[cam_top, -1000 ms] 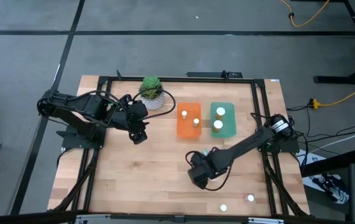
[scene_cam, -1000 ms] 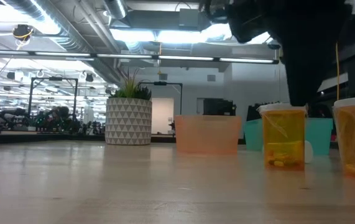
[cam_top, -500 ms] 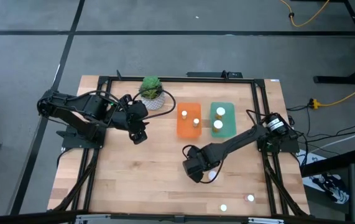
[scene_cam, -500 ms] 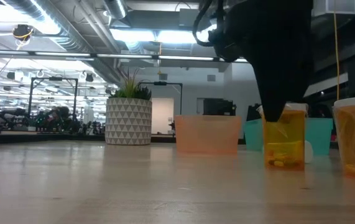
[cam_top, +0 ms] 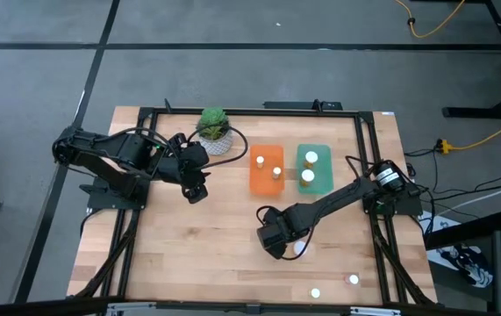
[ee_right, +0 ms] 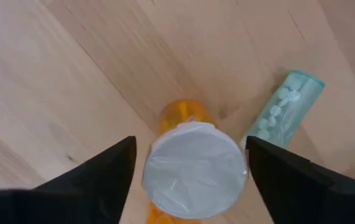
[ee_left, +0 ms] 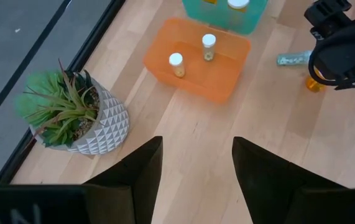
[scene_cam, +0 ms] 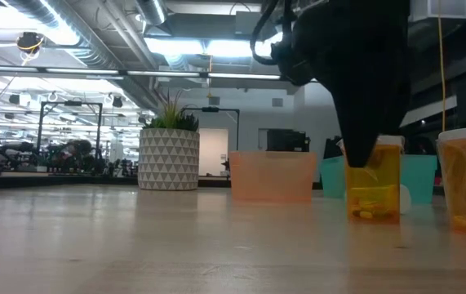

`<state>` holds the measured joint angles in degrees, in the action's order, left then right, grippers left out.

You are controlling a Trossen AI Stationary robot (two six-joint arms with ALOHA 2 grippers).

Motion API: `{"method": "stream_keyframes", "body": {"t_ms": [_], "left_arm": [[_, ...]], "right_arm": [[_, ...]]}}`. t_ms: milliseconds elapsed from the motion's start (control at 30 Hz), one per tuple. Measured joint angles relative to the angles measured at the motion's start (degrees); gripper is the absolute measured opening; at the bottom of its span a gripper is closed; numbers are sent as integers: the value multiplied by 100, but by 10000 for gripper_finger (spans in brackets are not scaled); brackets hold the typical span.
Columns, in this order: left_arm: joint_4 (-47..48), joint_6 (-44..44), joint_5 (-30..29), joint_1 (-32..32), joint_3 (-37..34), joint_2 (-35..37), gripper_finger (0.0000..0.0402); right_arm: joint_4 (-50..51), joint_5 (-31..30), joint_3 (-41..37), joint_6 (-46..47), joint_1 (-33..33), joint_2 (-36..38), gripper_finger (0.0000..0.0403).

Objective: Pick and place medicine bottles into bin by pill shape (circle, oval)
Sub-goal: Put the large orange bottle into the green bin

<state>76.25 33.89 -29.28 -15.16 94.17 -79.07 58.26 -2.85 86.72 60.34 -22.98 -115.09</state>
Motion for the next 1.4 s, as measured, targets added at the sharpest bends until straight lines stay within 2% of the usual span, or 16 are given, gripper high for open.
{"method": "stream_keyframes", "body": {"t_ms": [333,467,767,967,1200,1400], "left_arm": [[-2,0,0,0,0,0,187],[-1,0,0,0,0,0,187],[0,0,-2,0,0,-4,187],[-2,0,-2,1,0,-4,187],[-2,0,-2,0,0,-4,187],[-2,0,-2,1,0,-4,187]], "right_arm": [[59,39,0,2,0,0,212],[455,54,69,-140,0,23,210],[3061,-629,1204,-646,21,440,212],[3156,-988,1385,-713,176,1270,213],[3178,-1585,922,-503,454,2299,214],[3180,-1607,-91,-494,1086,3119,214]]}}
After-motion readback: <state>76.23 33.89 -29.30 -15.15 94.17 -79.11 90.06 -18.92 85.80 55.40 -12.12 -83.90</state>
